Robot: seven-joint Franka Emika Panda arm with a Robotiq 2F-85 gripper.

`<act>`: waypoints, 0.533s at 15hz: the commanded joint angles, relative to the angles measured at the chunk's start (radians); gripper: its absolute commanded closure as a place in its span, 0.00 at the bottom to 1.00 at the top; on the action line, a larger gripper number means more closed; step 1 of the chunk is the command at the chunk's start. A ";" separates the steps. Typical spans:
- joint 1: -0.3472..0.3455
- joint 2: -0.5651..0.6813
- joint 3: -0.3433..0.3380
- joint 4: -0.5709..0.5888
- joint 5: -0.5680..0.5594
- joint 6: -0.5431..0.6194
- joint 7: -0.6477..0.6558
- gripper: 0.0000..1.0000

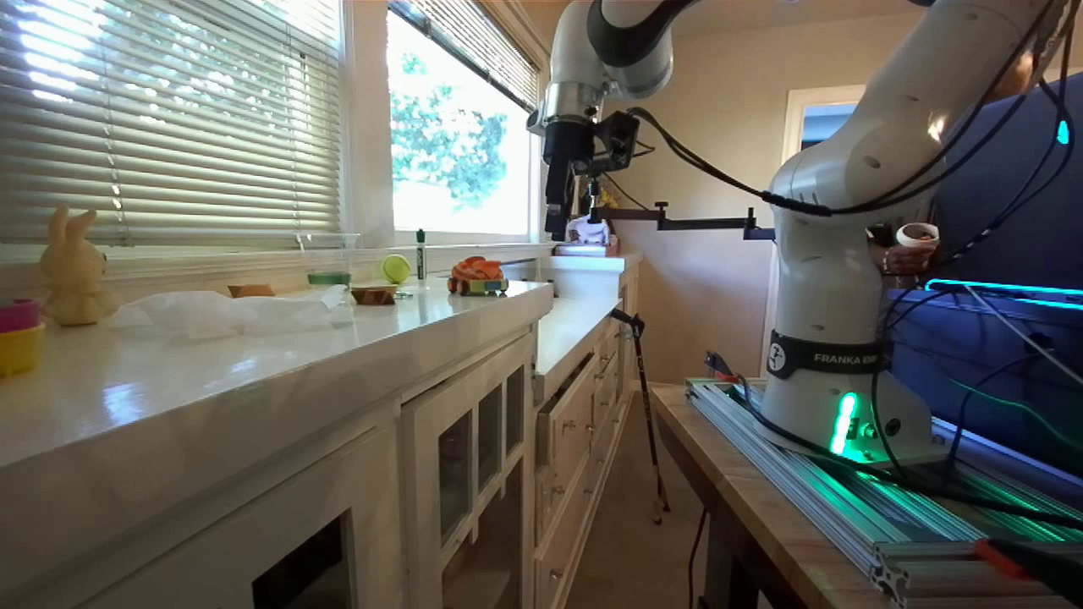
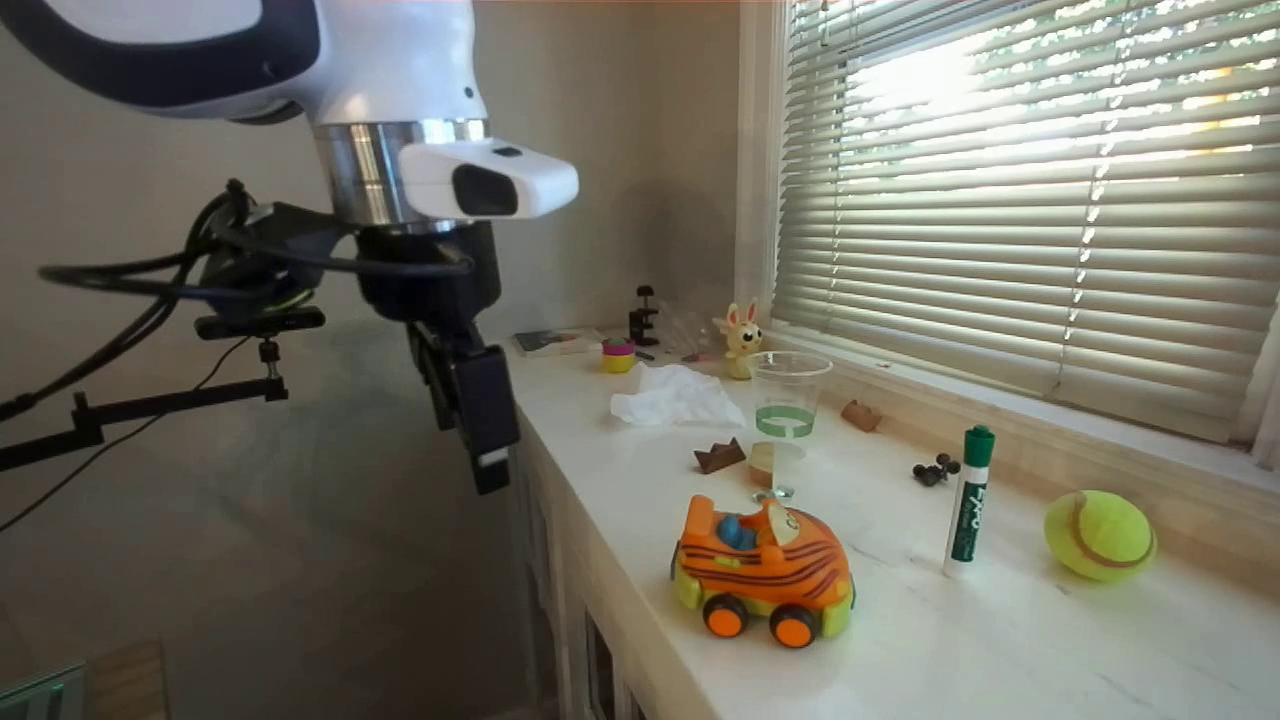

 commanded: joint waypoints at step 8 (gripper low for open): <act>0.072 0.369 -0.096 0.476 0.048 -0.018 -0.389 0.00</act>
